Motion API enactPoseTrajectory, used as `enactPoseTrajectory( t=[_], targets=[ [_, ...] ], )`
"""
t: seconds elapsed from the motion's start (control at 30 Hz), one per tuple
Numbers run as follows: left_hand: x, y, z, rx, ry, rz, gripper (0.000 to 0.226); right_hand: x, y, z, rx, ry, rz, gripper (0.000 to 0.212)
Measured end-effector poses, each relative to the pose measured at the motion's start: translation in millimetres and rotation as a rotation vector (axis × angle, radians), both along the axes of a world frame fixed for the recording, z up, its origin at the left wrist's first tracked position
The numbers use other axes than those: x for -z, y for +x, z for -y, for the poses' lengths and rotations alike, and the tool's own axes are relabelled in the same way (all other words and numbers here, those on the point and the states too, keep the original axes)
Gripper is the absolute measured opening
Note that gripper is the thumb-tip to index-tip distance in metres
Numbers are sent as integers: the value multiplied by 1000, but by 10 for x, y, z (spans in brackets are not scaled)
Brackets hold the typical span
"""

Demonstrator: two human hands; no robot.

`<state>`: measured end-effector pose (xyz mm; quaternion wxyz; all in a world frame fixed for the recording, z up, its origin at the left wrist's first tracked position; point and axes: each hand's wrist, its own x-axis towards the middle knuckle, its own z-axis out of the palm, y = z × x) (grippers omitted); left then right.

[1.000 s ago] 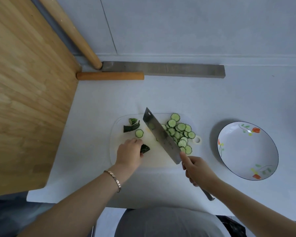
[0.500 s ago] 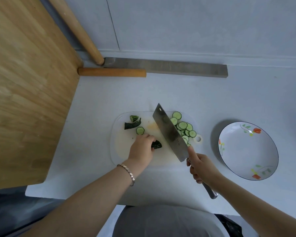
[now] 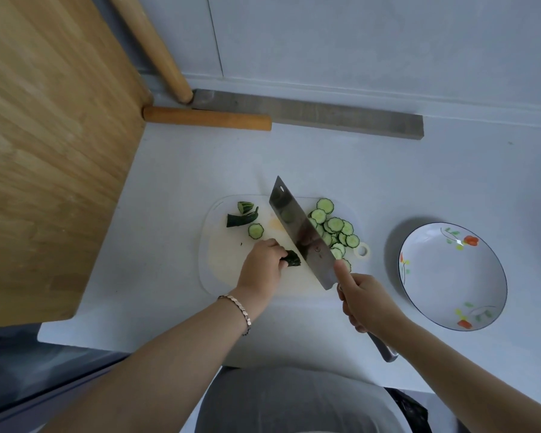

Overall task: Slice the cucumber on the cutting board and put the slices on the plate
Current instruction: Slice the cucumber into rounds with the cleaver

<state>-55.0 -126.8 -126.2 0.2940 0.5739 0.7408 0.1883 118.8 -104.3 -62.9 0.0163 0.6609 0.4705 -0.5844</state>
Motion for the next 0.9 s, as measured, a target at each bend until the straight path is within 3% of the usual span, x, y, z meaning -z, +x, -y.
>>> enactPoseTrajectory(
  t=[0.7,0.9],
  targets=[
    [5,15,-20,18,-31,-45,17,305,-95,158,-178,184,142,53],
    [-10,17,4,-32,16,11,15,371,-69,134,-74,130,60,51]
  ],
)
